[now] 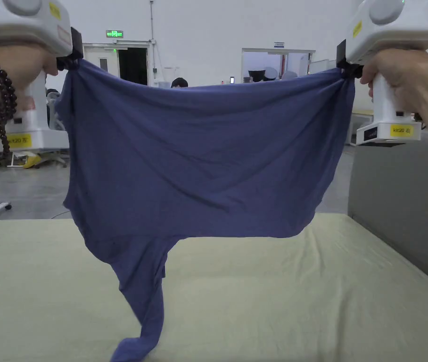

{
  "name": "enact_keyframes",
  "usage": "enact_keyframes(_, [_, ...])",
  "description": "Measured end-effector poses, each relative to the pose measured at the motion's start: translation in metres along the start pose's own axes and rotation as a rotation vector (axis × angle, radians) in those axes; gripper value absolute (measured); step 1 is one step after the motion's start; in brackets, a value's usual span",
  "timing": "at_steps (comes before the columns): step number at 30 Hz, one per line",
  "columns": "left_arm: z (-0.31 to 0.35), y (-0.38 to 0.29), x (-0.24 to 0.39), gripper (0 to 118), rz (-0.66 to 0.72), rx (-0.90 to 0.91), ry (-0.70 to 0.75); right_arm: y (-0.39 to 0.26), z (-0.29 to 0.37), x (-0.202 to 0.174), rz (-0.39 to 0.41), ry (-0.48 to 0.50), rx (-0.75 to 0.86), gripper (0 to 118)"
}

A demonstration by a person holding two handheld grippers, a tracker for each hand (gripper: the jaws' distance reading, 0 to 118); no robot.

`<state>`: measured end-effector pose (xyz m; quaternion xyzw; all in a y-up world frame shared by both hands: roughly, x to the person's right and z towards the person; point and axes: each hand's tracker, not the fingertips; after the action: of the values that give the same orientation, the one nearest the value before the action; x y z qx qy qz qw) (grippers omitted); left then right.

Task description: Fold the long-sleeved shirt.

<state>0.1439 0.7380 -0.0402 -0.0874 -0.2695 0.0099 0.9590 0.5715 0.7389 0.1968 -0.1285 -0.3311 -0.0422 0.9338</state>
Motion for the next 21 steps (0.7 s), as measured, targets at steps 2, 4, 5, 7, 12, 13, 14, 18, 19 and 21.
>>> enact_keyframes(2, [0.005,-0.003,0.006,0,-0.019,-0.002,0.002,-0.011,-0.005,0.005,-0.037,0.016,-0.019,0])
enact_keyframes(4, [0.003,-0.014,0.008,0,-0.040,0.004,0.001,-0.031,-0.013,0.006,-0.033,0.033,-0.066,0])
enact_keyframes(5, [-0.002,-0.023,0.008,0,-0.052,-0.009,0.006,-0.044,-0.019,0.006,-0.016,0.030,-0.087,0])
enact_keyframes(7, [-0.012,-0.047,0.008,0,-0.066,-0.039,0.005,-0.073,-0.035,0.005,-0.001,0.037,-0.137,0])
enact_keyframes(12, [-0.034,-0.140,0.003,0,-0.087,-0.151,-0.024,-0.160,-0.067,0.006,-0.029,0.055,-0.237,0])
enact_keyframes(13, [-0.036,-0.157,0.001,0,-0.087,-0.188,-0.023,-0.175,-0.070,0.008,-0.042,0.059,-0.259,0])
enact_keyframes(14, [-0.036,-0.172,-0.002,0,-0.075,-0.200,-0.009,-0.189,-0.072,0.009,-0.060,0.058,-0.281,0])
enact_keyframes(18, [-0.022,-0.204,-0.018,0,-0.031,-0.236,-0.019,-0.216,-0.065,0.014,-0.071,0.066,-0.315,0])
enact_keyframes(19, [-0.015,-0.208,-0.022,0,-0.028,-0.234,-0.017,-0.218,-0.057,0.014,-0.062,0.070,-0.321,0])
enact_keyframes(21, [0.007,-0.213,-0.028,0,0.002,-0.244,-0.045,-0.226,-0.038,0.017,-0.070,0.083,-0.311,0])
